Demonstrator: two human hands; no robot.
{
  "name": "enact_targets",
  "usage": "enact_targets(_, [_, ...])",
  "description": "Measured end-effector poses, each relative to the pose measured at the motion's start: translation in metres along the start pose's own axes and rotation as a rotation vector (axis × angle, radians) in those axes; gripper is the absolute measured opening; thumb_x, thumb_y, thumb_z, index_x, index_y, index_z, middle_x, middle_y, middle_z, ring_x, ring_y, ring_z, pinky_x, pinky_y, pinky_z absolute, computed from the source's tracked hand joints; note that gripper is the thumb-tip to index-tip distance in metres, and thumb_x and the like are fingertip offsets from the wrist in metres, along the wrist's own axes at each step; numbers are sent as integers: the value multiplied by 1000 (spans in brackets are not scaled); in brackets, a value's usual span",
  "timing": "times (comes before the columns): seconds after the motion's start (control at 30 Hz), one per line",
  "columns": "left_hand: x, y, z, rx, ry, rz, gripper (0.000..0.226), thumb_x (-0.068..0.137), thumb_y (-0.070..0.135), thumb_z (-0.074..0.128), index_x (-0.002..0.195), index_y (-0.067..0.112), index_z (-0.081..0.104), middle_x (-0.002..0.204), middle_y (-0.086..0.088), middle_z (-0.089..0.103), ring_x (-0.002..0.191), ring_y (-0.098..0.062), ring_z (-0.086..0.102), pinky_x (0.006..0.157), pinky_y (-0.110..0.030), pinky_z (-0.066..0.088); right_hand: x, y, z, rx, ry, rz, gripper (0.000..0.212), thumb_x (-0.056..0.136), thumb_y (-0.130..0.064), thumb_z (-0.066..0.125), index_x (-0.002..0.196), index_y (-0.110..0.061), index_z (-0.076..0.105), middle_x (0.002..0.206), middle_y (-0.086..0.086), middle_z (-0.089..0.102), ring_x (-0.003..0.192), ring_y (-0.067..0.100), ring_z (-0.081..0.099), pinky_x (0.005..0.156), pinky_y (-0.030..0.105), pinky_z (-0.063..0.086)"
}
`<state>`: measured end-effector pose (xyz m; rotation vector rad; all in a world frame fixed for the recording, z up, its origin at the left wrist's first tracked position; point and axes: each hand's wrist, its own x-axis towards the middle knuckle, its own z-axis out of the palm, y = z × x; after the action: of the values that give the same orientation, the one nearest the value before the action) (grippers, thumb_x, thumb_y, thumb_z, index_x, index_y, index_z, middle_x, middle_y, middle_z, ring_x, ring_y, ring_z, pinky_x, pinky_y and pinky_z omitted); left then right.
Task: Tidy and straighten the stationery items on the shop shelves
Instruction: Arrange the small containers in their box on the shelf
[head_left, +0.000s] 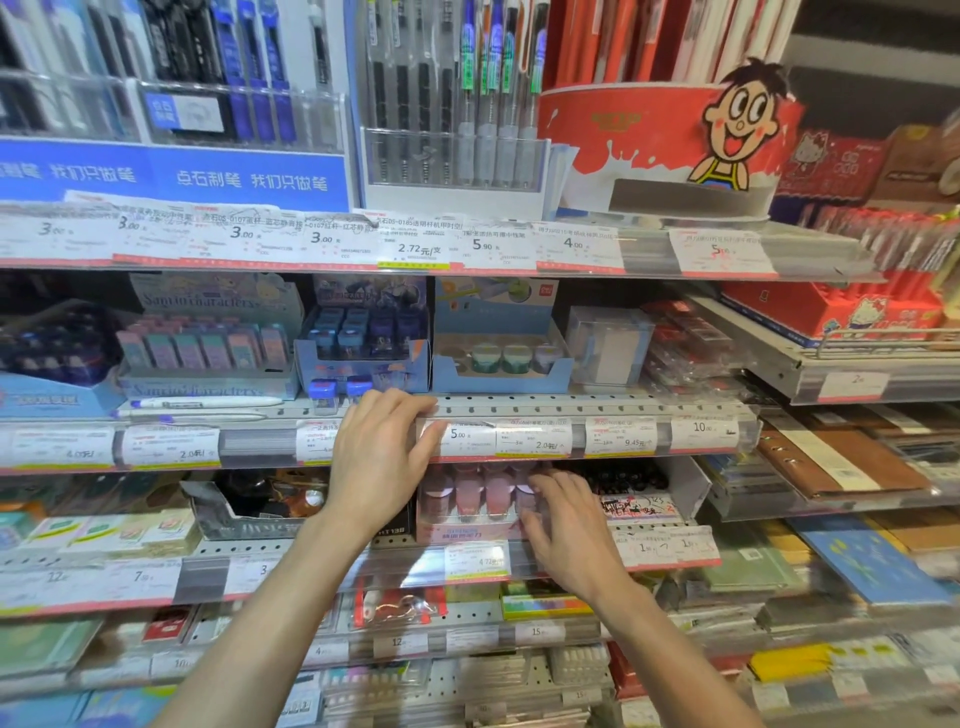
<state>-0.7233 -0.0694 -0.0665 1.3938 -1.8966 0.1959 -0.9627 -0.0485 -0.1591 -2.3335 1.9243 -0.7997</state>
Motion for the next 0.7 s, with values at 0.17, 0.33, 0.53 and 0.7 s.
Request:
enact_targets(0.17, [-8, 6, -6, -182, 6, -25, 30, 93, 29, 63, 122, 22, 65, 116, 10, 64, 110, -8, 51, 97, -16, 31, -7, -7, -14, 182, 79, 33, 40, 97, -35, 55, 133, -17, 53, 128, -4, 53, 117, 13, 47, 101, 29, 40])
enact_targets(0.33, [-27, 24, -14, -298, 109, -48, 25, 93, 23, 66, 118, 18, 67, 115, 9, 64, 111, -9, 54, 96, -23, 42, -19, -16, -34, 363, 104, 120, 41, 98, -39, 56, 137, -25, 50, 120, -14, 51, 103, -1, 51, 87, 17, 38])
enact_targets(0.53, [-72, 25, -13, -371, 18, -258, 29, 93, 24, 64, 122, 21, 62, 114, 12, 61, 110, -2, 55, 94, -21, 44, -36, -26, -29, 540, 55, 214, 35, 96, -29, 61, 130, -30, 54, 106, -27, 52, 94, -16, 52, 72, 2, 40])
enact_targets(0.7, [-101, 7, -15, -461, -38, -435, 31, 93, 21, 63, 124, 27, 60, 112, 14, 63, 103, 0, 59, 78, -7, 45, -45, -46, -14, 611, 36, 246, 28, 95, -29, 61, 123, -33, 57, 109, -14, 63, 93, 1, 61, 81, 20, 51])
